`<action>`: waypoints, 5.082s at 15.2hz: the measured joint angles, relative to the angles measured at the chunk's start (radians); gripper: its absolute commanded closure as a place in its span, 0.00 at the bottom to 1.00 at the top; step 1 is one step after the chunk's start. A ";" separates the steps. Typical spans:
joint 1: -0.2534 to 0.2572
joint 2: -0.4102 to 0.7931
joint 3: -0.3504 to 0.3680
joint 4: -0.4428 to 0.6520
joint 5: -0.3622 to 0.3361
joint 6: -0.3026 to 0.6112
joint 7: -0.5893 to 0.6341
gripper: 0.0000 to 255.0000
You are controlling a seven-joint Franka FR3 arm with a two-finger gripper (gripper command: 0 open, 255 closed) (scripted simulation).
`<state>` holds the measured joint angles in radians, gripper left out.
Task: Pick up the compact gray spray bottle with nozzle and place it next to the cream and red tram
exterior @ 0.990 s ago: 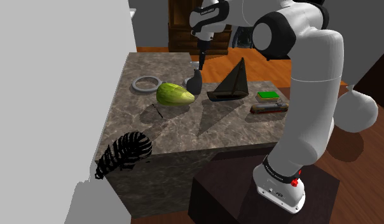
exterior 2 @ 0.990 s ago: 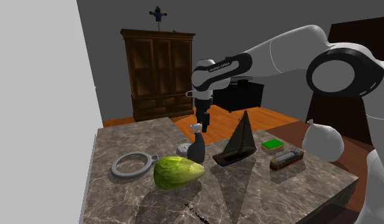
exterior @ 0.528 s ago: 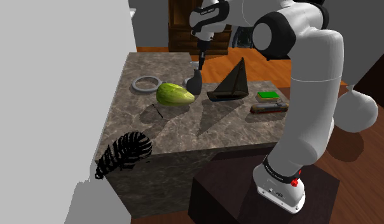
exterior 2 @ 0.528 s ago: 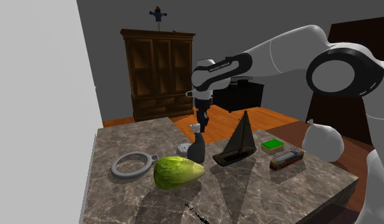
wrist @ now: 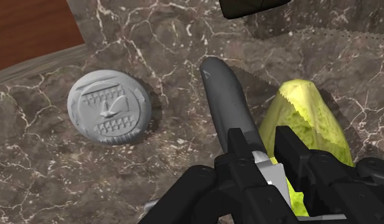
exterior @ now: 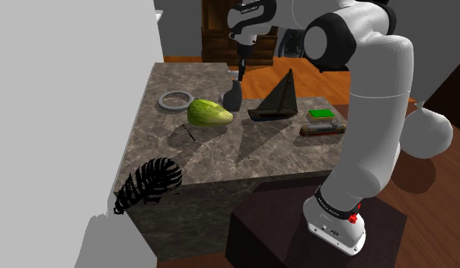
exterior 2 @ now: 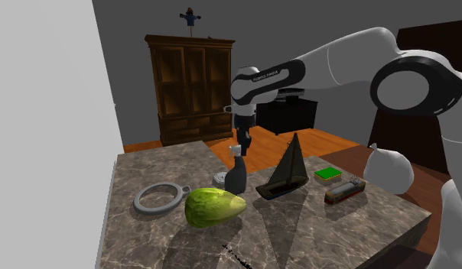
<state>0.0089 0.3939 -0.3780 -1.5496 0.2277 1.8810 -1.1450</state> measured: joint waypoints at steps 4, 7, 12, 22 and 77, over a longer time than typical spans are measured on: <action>-0.002 -0.007 -0.002 0.046 -0.005 -0.051 0.007 1.00; -0.006 -0.012 -0.005 0.080 -0.008 -0.090 0.010 1.00; -0.008 -0.014 -0.006 0.140 -0.012 -0.151 0.020 1.00; -0.029 0.007 -0.008 0.311 -0.007 -0.300 0.033 1.00; -0.660 -0.076 -0.435 0.212 0.009 -0.401 -1.015 1.00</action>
<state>-0.6510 0.3177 -0.8130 -1.3376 0.2371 1.4805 -2.1599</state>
